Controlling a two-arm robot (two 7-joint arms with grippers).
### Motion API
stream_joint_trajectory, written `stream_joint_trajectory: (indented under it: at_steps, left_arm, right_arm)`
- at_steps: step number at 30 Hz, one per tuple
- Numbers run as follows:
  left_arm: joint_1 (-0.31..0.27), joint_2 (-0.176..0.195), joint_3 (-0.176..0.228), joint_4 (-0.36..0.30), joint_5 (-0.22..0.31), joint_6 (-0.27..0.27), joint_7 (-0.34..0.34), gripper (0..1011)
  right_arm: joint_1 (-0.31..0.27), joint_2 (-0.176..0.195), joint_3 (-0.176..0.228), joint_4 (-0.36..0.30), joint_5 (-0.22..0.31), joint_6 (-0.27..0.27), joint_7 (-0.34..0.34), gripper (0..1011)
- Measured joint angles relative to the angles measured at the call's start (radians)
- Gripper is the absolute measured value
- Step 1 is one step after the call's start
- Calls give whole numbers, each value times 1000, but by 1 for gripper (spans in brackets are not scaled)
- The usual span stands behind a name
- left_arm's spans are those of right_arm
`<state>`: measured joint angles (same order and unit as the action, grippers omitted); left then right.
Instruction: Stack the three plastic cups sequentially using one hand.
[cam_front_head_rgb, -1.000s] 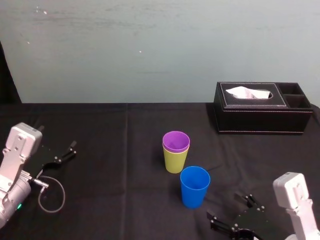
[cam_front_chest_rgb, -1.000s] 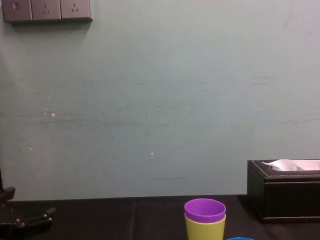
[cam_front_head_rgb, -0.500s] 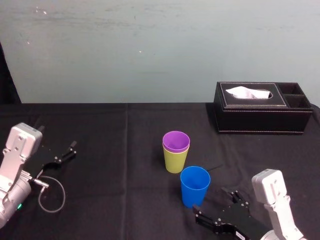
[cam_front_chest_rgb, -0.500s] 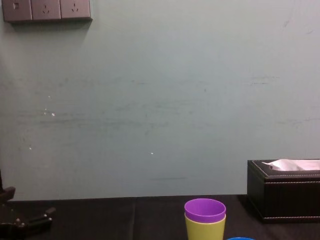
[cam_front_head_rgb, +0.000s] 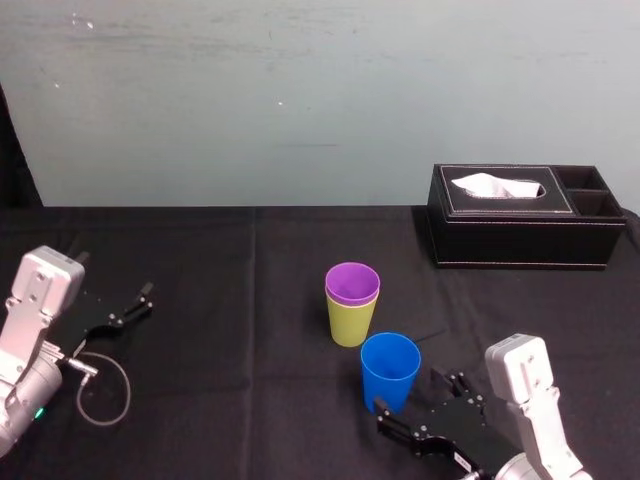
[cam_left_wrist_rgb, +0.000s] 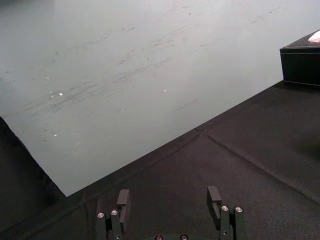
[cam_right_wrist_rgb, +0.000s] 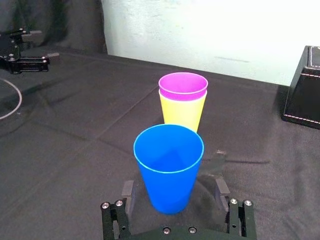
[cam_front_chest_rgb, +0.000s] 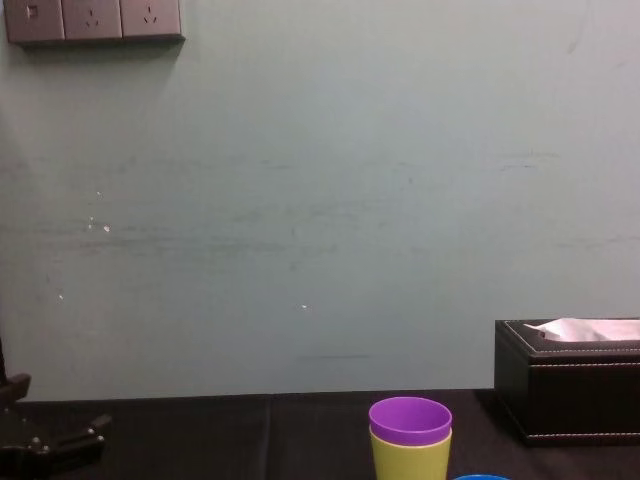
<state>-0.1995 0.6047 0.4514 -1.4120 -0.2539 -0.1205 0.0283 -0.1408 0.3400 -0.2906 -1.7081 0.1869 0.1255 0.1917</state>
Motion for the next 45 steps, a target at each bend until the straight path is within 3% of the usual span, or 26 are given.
stream_joint_trajectory:
  at_steps: [26, 45]
  left_arm:
    - [0, 0, 0, 0, 0, 0, 0, 1000]
    - [0, 0, 0, 0, 0, 0, 0, 1000]
  right_arm:
    - [46, -106, 15, 89, -103, -64, -6, 1004]
    - [66, -130, 14, 109, -123, -55, 7, 1004]
